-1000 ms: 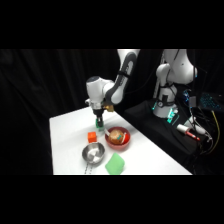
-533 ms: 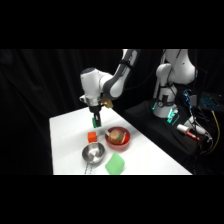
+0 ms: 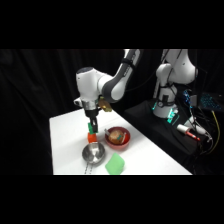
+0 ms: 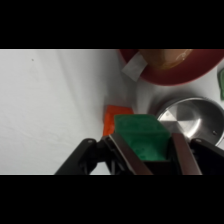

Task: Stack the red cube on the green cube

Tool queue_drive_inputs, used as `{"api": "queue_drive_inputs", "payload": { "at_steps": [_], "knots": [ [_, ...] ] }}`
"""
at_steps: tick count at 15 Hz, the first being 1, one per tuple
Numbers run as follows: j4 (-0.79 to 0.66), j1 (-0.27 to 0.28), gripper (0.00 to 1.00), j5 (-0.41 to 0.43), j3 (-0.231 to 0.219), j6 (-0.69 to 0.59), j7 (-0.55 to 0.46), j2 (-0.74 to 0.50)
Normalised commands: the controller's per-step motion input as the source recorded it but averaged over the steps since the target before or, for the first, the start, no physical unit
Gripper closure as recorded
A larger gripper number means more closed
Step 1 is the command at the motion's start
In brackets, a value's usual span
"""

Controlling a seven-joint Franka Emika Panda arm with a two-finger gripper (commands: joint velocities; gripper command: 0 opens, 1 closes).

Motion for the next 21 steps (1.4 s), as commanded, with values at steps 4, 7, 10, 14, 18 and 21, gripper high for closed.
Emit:
{"api": "queue_drive_inputs", "payload": {
  "at_steps": [4, 7, 10, 14, 18, 21],
  "knots": [
    [0.26, 0.017, 0.75, -0.058, -0.02, -0.02, -0.09, 0.19],
    [0.21, 0.0, 0.75, -0.071, -0.047, -0.02, -0.09, 0.15],
    [0.2, -0.019, 0.75, -0.073, -0.054, -0.02, -0.09, 0.11],
    [0.18, -0.032, 0.75, -0.068, -0.03, -0.03, -0.09, 0.08],
    [0.16, -0.033, 0.75, -0.049, 0.003, -0.02, -0.09, 0.09],
    [0.15, -0.034, 0.75, -0.039, 0.008, -0.01, -0.09, 0.09]
  ]
}}
